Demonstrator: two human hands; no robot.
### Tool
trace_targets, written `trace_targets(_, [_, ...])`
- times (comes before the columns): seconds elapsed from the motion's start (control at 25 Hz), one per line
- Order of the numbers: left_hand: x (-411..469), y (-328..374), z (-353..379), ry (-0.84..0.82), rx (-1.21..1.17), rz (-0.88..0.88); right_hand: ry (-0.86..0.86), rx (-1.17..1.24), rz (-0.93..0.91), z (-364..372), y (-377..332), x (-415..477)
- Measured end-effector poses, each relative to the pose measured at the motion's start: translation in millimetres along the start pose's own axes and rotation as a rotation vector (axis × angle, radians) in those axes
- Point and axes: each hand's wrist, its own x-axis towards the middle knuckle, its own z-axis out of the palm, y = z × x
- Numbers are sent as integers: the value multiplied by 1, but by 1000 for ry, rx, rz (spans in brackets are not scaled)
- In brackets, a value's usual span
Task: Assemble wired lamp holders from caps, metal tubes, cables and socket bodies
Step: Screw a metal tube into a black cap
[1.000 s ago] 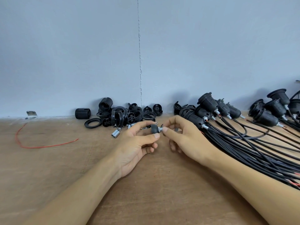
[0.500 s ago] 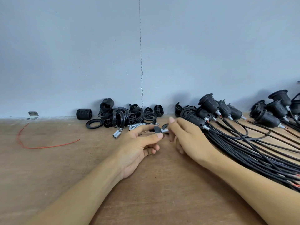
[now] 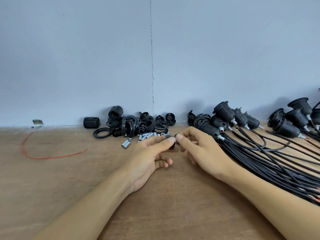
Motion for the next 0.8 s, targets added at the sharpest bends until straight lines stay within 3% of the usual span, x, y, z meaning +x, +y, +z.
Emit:
trace_targets(0.28, [-2, 0, 1, 3, -5, 26, -80, 53, 56, 2, -2, 1])
trace_targets(0.48, [-5, -8, 8, 64, 322, 208, -57, 280, 277, 9, -7, 3])
trace_targets(0.6, [-8, -4, 10, 53, 301, 182, 37, 1, 63, 6, -2, 3])
trace_targets(0.8, [-9, 4, 8, -15, 303, 74, 104, -152, -203, 7, 0, -2])
